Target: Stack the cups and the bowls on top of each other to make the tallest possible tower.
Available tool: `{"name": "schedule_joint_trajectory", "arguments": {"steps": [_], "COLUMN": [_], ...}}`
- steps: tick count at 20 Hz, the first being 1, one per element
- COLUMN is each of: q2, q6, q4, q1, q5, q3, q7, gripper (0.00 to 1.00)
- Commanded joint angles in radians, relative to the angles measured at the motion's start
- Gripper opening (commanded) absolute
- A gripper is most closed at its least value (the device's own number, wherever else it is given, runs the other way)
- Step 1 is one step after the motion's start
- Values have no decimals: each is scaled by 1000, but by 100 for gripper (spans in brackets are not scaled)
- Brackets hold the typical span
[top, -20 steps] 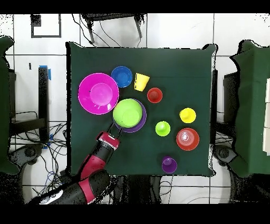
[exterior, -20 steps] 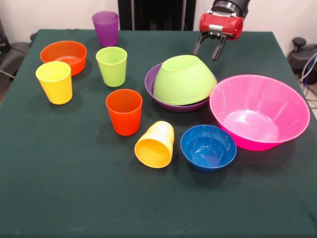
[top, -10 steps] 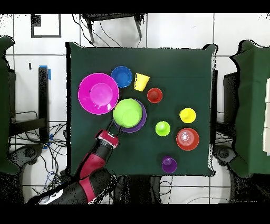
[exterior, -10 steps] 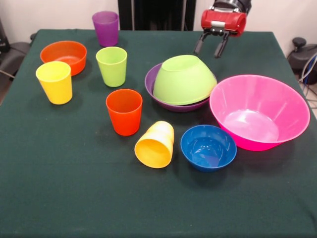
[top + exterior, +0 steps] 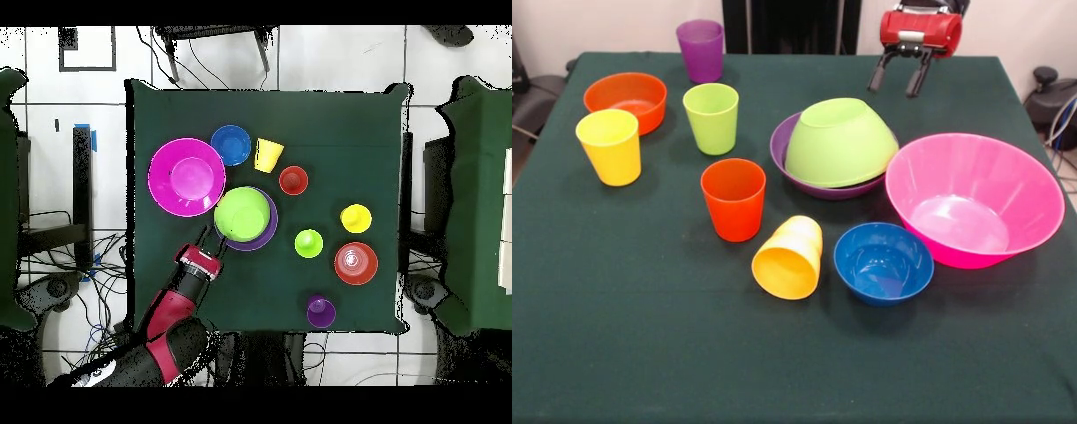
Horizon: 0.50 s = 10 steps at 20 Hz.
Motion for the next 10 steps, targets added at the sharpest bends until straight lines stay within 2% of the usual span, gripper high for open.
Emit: {"name": "schedule_joint_trajectory", "arguments": {"steps": [1,5,10], "q2": [-29,-21,42], "q6": [148,124,23], "q4": [-62,-75,-109], "q1": [-17,-28,-43], "q5": [-49,-44,4], "q3": [97,94,78], "q7": [-64,-65,-51], "gripper": [100,100,100]}}
